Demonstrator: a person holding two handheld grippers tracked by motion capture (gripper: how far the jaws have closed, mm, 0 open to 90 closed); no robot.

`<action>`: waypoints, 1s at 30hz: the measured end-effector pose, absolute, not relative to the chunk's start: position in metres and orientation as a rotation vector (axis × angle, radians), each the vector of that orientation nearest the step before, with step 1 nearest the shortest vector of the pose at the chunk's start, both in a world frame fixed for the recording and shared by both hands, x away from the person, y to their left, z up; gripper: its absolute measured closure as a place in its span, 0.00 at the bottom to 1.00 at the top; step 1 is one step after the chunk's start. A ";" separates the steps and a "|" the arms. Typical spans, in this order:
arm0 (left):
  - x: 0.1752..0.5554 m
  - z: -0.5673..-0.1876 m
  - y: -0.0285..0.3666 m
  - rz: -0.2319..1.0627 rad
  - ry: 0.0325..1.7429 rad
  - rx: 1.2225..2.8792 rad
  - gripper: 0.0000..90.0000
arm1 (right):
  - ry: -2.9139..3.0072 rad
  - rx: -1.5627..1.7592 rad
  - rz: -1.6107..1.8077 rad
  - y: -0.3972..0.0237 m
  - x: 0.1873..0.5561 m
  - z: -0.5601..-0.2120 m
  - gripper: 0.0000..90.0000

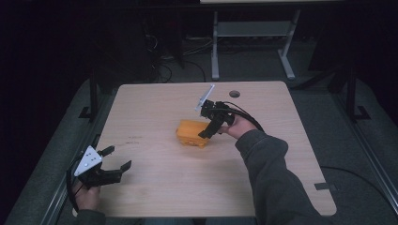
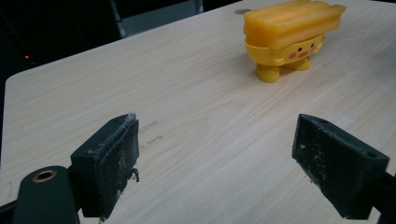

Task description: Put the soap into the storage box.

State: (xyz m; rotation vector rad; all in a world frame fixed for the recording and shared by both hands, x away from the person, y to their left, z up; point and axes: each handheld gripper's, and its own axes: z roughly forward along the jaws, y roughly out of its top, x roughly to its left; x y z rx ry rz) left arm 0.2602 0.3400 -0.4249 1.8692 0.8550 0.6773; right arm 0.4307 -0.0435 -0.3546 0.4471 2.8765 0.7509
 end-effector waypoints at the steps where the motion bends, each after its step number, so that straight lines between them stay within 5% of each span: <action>1: 0.260 -0.425 0.340 0.678 0.855 1.870 0.15 | 2.872 0.454 0.752 -0.046 0.430 -0.354 0.17; 30: 0.261 -0.427 0.336 0.677 0.862 1.887 0.15 | 2.819 0.595 0.804 -0.111 0.400 -0.363 0.17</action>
